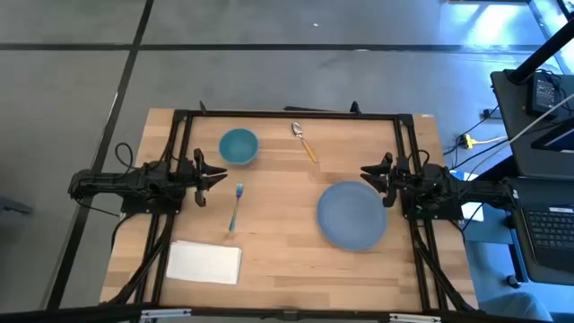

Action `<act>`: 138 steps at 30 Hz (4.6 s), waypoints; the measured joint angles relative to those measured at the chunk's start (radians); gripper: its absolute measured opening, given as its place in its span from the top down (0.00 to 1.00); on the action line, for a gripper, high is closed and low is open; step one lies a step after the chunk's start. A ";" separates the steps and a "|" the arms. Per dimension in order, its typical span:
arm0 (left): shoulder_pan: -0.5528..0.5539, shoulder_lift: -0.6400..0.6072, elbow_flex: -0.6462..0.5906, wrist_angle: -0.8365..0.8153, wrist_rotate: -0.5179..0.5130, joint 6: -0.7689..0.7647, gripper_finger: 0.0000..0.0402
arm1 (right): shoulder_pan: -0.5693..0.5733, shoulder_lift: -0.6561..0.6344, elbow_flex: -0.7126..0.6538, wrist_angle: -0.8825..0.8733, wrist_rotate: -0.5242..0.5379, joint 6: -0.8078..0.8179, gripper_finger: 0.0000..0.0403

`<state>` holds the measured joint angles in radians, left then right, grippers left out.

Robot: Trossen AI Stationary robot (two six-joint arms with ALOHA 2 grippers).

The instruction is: Set table place

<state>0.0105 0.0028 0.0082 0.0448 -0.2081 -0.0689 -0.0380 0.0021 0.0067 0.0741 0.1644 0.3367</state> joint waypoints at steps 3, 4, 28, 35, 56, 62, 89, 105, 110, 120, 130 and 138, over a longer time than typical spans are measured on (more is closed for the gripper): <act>0.000 0.000 0.000 0.000 0.000 0.000 0.83 | 0.000 0.000 0.000 0.000 0.000 -0.001 0.66; 0.000 0.000 0.000 0.000 0.000 0.000 0.83 | 0.000 0.000 0.000 0.000 0.000 0.000 0.66; 0.000 0.000 0.000 0.000 0.000 0.000 0.83 | 0.000 0.000 0.000 0.000 0.000 -0.001 0.66; 0.000 0.000 0.000 0.000 0.000 0.000 0.83 | 0.000 0.000 0.000 0.000 0.000 0.000 0.66; 0.000 0.000 0.000 0.000 0.000 0.000 0.83 | 0.000 0.000 0.000 0.000 0.000 -0.001 0.66; 0.000 0.000 0.000 0.000 0.000 0.000 0.83 | 0.000 0.000 0.000 0.015 0.000 0.012 0.66; 0.002 0.000 0.000 0.024 -0.069 -0.055 0.83 | 0.000 0.011 0.000 0.121 0.301 -0.048 0.66; 0.002 0.000 0.000 0.117 -0.068 -0.031 0.83 | -0.002 0.011 0.000 0.076 0.138 0.388 0.66; 0.002 0.000 0.000 0.156 -0.109 0.044 0.83 | -0.002 0.016 0.000 0.072 0.102 0.419 0.66; 0.002 0.000 0.003 0.191 -0.282 0.080 0.83 | -0.002 0.040 0.134 0.171 0.089 0.311 0.66; 0.002 0.000 0.004 0.203 -0.324 0.048 0.83 | -0.002 0.428 0.573 -0.175 0.102 0.099 0.66; 0.002 0.000 0.004 0.091 -0.324 0.004 0.83 | -0.002 0.852 0.750 -0.722 0.164 0.158 0.66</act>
<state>0.0128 0.0028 0.0124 0.1353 -0.5323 -0.0647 -0.0402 0.8540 0.7571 -0.6484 0.3281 0.4942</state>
